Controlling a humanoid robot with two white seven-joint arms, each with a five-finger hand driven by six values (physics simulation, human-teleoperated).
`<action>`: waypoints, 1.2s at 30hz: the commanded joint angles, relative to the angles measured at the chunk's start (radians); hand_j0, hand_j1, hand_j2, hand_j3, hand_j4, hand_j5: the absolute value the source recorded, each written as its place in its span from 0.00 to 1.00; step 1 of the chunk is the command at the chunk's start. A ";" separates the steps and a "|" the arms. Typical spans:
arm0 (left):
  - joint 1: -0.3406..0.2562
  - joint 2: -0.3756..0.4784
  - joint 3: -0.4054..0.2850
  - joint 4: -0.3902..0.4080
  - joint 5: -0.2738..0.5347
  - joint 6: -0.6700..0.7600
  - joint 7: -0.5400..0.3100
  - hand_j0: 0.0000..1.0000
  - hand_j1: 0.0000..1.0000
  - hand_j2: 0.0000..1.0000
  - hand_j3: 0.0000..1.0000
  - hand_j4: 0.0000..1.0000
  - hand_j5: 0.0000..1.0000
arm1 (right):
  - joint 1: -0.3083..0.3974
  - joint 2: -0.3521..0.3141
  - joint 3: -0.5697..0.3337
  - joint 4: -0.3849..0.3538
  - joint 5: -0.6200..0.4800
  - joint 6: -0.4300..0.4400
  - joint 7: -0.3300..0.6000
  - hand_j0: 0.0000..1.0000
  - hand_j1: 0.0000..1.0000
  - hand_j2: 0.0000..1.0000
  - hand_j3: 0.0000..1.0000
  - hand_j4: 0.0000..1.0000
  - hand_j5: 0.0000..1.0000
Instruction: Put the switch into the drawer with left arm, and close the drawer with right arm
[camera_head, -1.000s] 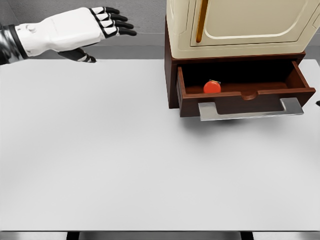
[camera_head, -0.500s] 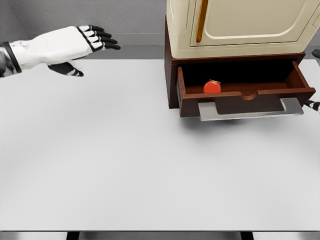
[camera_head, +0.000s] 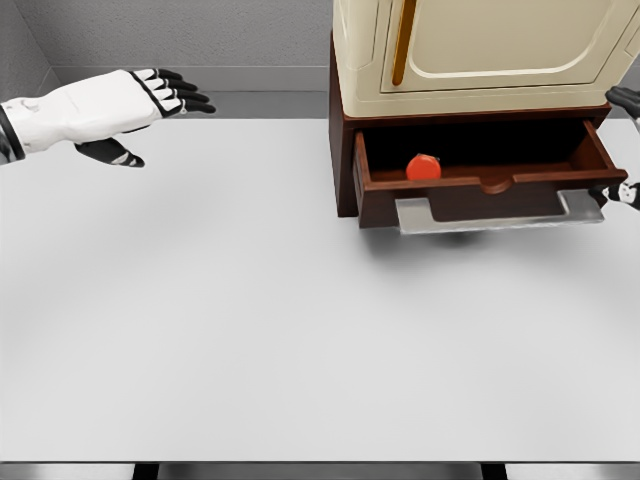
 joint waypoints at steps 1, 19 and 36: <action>0.000 0.002 0.001 0.005 0.006 0.001 0.001 1.00 1.00 1.00 1.00 1.00 1.00 | 0.000 0.011 0.013 0.011 0.000 -0.005 0.011 1.00 1.00 1.00 1.00 1.00 1.00; -0.002 0.000 0.001 0.024 0.006 0.001 0.001 1.00 1.00 1.00 1.00 1.00 1.00 | -0.137 0.065 0.106 0.067 0.023 -0.005 0.010 1.00 1.00 1.00 1.00 1.00 1.00; 0.000 -0.001 0.001 0.025 0.006 0.001 -0.001 1.00 1.00 1.00 1.00 1.00 1.00 | -0.011 0.040 -0.164 -0.130 -0.006 -0.005 0.008 1.00 1.00 1.00 1.00 1.00 1.00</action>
